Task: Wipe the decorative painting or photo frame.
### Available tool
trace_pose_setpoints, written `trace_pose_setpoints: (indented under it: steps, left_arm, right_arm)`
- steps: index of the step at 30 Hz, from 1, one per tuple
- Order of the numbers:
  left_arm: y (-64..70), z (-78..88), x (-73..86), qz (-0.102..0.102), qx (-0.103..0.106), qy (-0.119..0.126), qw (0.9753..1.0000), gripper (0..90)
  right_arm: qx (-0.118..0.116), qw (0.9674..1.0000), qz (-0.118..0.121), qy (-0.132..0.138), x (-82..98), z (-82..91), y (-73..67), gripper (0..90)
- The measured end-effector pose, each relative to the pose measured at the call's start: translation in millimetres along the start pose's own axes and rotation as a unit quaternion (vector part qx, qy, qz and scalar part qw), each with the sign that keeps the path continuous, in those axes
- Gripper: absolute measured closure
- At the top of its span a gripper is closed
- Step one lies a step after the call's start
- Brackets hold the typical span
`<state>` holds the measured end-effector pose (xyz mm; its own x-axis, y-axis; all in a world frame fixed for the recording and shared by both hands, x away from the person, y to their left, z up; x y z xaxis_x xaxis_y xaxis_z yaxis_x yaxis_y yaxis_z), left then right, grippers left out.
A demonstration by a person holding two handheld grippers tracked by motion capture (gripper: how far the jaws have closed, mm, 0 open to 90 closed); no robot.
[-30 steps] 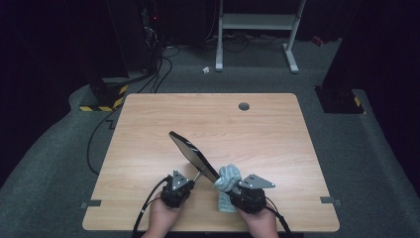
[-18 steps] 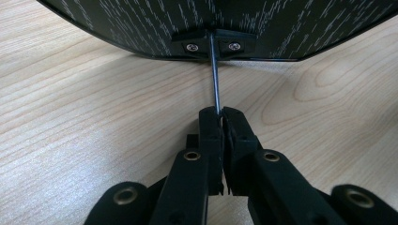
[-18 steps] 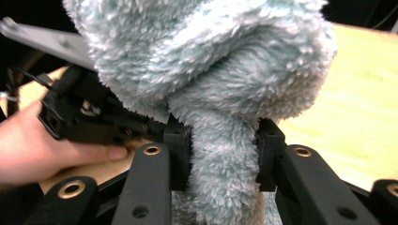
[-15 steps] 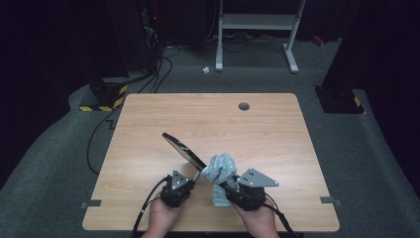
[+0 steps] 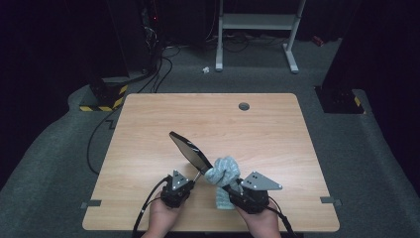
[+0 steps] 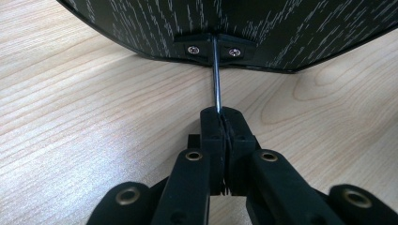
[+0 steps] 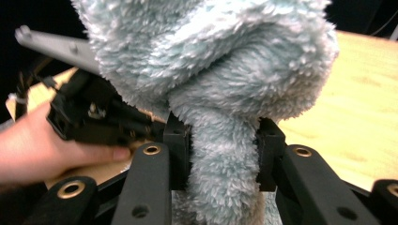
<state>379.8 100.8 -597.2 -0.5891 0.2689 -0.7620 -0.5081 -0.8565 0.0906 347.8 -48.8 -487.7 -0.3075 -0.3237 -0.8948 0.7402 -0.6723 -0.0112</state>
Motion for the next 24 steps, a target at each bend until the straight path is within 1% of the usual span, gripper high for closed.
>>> trace_pose_setpoints:
  steps: [3,8,14,18,21,24]
  left_arm:
    - [-0.2,0.0,0.0,-0.001,0.000,0.000,1.0000,88.3]
    - [-0.3,0.0,0.0,0.000,-0.001,0.000,1.0000,88.2]
    - [-0.2,-0.2,-0.2,0.000,-0.002,0.001,1.0000,88.1]
    - [-0.3,-0.2,-0.2,-0.001,-0.002,0.001,1.0000,88.1]
    - [0.3,-0.2,0.0,-0.001,-0.001,0.000,1.0000,88.2]
    - [0.4,-0.2,0.1,0.001,0.000,0.000,1.0000,88.3]
  right_arm:
    - [-0.002,1.0000,-0.003,-0.008,8.0,-2.3,-0.2,65.3]
    - [-0.003,0.9999,-0.007,-0.014,16.8,-6.6,1.7,65.2]
    - [-0.003,0.9991,-0.015,-0.040,36.7,-17.5,5.5,65.3]
    - [-0.002,0.9971,-0.024,-0.072,55.4,-31.5,12.2,65.4]
    - [0.001,0.9945,-0.028,-0.101,69.7,-44.2,18.9,65.4]
    - [0.002,0.9919,-0.029,-0.124,78.2,-54.7,22.8,65.3]
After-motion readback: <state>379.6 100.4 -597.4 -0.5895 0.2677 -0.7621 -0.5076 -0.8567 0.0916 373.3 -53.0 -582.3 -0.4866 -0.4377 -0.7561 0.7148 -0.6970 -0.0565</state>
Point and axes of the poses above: each handheld gripper's, and its own axes: z roughly backward along the jaws, x roughly out of its underside, y roughly to its right, the point moved 10 cm from there along -z, roughly forward along the jaws, and after that the axes turned 5 degrees about z, right-handed, at the moved point
